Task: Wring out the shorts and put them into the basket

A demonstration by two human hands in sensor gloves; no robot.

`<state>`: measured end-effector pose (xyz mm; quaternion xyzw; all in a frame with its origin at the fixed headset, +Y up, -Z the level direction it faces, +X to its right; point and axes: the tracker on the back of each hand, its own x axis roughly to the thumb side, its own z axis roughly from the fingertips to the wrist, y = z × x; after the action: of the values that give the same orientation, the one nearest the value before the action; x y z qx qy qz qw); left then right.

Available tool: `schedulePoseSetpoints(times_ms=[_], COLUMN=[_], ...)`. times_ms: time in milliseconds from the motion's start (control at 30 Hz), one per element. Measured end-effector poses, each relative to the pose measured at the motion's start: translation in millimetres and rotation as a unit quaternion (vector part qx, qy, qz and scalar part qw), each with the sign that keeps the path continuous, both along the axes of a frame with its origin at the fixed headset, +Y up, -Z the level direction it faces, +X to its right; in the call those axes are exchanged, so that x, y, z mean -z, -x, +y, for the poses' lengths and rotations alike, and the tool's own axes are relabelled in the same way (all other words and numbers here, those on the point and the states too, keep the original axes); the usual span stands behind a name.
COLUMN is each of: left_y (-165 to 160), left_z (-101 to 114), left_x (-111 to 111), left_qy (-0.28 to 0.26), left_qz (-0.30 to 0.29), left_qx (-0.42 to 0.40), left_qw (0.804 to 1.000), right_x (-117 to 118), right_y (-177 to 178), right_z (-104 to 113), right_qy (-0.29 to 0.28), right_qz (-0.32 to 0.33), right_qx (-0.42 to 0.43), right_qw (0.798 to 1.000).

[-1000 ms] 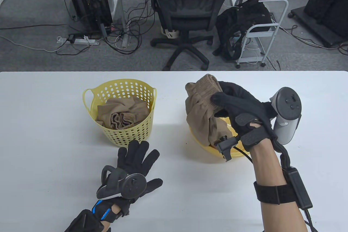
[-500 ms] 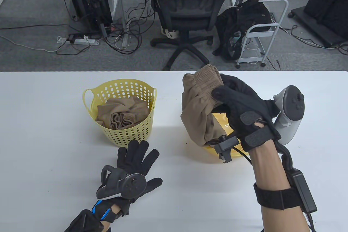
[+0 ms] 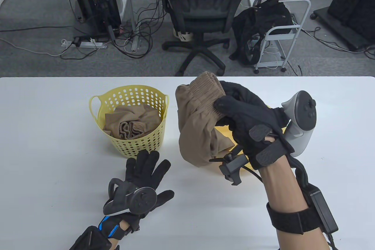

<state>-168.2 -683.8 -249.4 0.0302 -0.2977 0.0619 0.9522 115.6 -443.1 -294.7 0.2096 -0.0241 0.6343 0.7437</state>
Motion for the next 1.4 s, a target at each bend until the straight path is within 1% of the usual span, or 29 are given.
schedulePoseSetpoints(times_ms=[333,633,733,900,1000,1100,1233,1333,1400], left_y=[4.3,6.0,6.7,7.7,8.1,9.9,11.6,8.7,6.0], left_z=[1.9,3.9,4.7,5.2,5.7,7.0,9.0,6.8,3.6], left_x=[0.4,-0.1,-0.1,0.0,-0.3,-0.7,1.3,5.0,8.7], left_qy=[-0.009,-0.017,-0.018,-0.021,-0.031,-0.052,-0.062,-0.041,-0.005], left_qz=[0.01,0.016,0.018,0.026,0.047,0.087,0.108,0.095,0.077], left_qx=[-0.027,-0.031,-0.03,-0.033,-0.038,-0.048,-0.053,-0.065,-0.089], left_qw=[1.0,0.999,0.999,0.999,0.998,0.994,0.991,0.993,0.993], right_x=[-3.3,-1.2,-3.5,-0.9,1.1,2.9,5.0,5.3,4.9], right_y=[20.0,24.9,29.5,27.1,24.4,21.7,18.7,17.3,17.3], right_z=[4.0,0.2,1.4,0.7,-4.8,-9.4,-11.1,-10.8,-10.8], right_qy=[0.002,0.008,0.009,0.003,0.01,0.018,0.023,0.026,0.028], right_qz=[0.024,0.03,0.046,0.04,0.043,0.047,0.053,0.057,0.062], right_qx=[0.007,0.01,0.012,0.005,0.006,0.01,0.011,0.009,0.007], right_qw=[1.0,0.999,0.999,0.999,0.999,0.999,0.998,0.998,0.998])
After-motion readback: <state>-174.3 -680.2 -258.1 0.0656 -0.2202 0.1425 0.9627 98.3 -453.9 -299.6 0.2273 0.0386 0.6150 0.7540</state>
